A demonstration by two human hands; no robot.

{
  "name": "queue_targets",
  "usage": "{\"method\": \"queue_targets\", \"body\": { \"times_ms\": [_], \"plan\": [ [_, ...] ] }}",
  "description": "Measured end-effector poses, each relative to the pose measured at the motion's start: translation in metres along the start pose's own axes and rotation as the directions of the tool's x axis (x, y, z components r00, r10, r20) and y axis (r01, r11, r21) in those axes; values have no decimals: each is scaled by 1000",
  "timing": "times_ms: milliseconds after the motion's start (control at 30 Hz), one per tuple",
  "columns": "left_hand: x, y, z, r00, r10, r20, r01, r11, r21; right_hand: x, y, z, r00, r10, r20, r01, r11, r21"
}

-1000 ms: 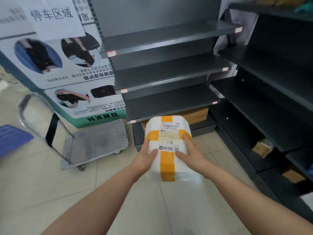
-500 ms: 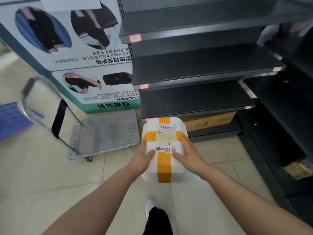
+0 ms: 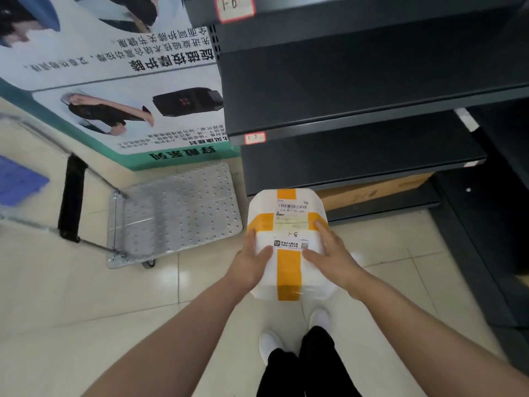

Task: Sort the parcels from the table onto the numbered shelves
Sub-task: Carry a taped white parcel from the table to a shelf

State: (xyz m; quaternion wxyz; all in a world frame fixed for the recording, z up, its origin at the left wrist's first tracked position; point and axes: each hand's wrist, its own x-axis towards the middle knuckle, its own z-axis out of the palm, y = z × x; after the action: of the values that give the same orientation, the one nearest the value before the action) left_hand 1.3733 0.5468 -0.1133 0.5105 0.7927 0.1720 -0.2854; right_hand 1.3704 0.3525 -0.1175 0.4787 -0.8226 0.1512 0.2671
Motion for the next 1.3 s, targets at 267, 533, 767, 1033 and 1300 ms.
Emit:
{"method": "queue_targets", "body": {
  "times_ms": [267, 533, 767, 1033, 1300],
  "plan": [
    [123, 35, 3, 998, -28, -60, 26, 999, -29, 125, -11, -30, 998, -50, -29, 51, 999, 15],
    [263, 52, 4, 959, 30, -282, -13, 998, 64, 266, -19, -34, 958, -262, -117, 234, 949, -210],
    [270, 27, 20, 951, 283, -125, -173, 822, 543, 290, 16, -43, 912, -396, 108, 396, 776, -491],
    [301, 53, 14, 945, 296, -139, -79, 621, 780, 315, -9, -41, 877, -481, 1, 335, 609, -719],
    [325, 63, 9, 947, 287, -142, -69, 614, 786, 329, -23, -44, 894, -448, -9, 312, 638, -704]
  ]
}}
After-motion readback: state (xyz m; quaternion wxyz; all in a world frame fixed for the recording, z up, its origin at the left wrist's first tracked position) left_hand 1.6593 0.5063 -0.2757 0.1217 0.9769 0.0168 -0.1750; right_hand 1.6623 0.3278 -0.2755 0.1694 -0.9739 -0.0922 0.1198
